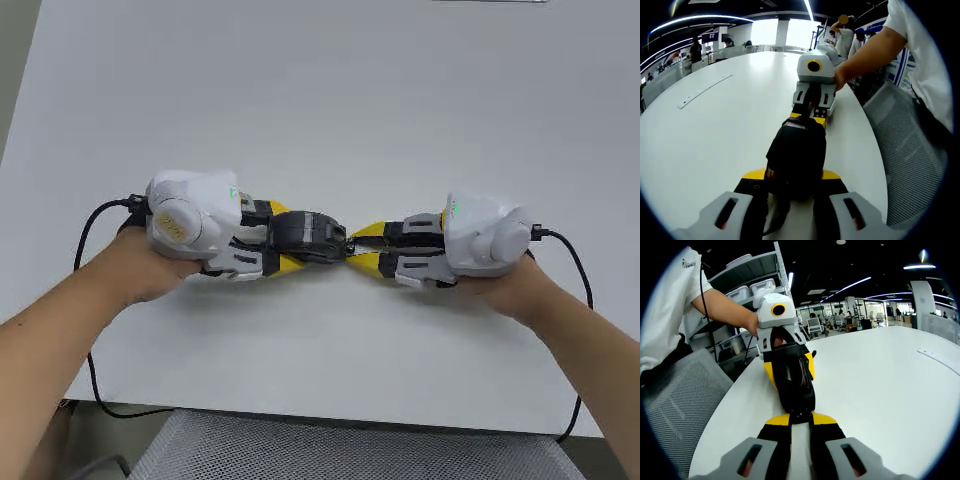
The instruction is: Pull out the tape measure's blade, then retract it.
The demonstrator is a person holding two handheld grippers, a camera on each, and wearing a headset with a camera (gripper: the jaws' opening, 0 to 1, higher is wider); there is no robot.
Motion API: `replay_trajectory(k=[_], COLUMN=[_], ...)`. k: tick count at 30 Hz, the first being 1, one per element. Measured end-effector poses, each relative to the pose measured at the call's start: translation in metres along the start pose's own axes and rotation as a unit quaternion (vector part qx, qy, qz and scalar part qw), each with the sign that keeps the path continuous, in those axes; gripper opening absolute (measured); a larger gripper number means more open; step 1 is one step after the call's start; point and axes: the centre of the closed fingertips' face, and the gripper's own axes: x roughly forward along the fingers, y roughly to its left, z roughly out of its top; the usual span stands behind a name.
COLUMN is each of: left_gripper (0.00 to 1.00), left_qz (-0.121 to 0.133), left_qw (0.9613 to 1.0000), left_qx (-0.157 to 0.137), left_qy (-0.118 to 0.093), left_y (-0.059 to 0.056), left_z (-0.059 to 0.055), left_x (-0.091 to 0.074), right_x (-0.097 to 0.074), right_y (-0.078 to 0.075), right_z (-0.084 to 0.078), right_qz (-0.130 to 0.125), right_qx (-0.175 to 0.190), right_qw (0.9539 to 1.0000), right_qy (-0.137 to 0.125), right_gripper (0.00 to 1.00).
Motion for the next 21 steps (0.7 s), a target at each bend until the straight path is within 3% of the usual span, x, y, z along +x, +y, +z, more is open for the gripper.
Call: replay_trajectory(k=[6,21], left_gripper=[0.31,0.3], left_qz=[0.001,0.003], left_qw=[1.0,0.9998], left_qx=[0.003,0.017], left_qy=[0.0,0.004], left_y=[-0.0002,0.0004], left_z=[-0.0003,-0.0018], left_x=[0.0,-0.0002], right_x=[-0.0018,-0.0014], right_y=[-0.0003,-0.0009], right_z=[-0.0013,-0.0043], right_qz=[0.001,-0.003], right_qx=[-0.023,-0.024], right_qw=[0.9997,0.9997], right_qy=[-0.001,-0.004], right_gripper=[0.11,0.1])
